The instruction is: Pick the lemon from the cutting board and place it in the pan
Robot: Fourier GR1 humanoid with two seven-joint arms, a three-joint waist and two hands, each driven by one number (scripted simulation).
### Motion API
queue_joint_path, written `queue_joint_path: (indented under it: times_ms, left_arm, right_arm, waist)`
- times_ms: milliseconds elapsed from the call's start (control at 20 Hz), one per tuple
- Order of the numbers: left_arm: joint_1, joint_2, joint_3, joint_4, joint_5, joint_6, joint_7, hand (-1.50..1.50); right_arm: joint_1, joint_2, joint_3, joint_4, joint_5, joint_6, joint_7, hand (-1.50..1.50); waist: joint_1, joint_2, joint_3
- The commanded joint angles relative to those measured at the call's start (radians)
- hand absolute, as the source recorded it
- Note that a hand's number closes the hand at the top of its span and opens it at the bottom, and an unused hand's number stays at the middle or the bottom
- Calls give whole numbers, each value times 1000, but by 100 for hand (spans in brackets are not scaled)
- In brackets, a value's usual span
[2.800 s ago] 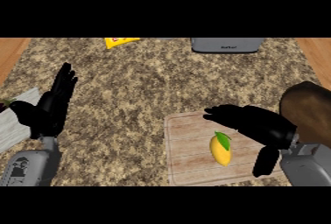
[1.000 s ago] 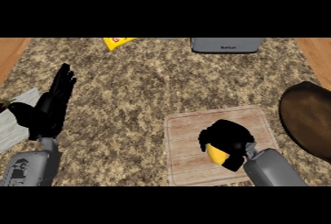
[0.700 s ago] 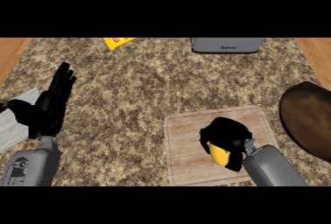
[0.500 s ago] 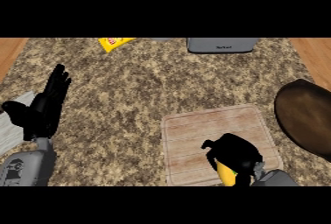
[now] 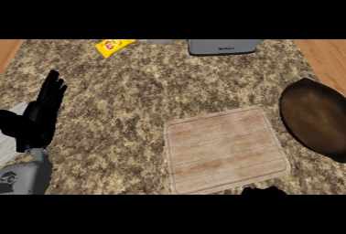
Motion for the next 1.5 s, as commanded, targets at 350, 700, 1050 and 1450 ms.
queue_joint_path:
  times_ms: [350,700,1050,1450]
  left_arm:
    - [0,1,1,30,14,-32,-42,0]
    - [-17,-9,-24,-2,2,-27,-6,0]
    - [-47,-20,-37,24,-15,-17,-13,0]
    - [-98,-42,-56,30,-15,-12,22,0]
  right_arm:
    - [326,17,-244,-454,-272,-235,-54,150]
    - [181,117,-400,-419,-507,-142,-5,150]
    - [-156,30,-742,-169,-799,-19,88,150]
    - [-507,-156,-834,458,-646,-189,-106,150]
  waist:
    - [35,12,1]
    - [61,16,2]
    - [83,22,1]
    - [101,26,3]
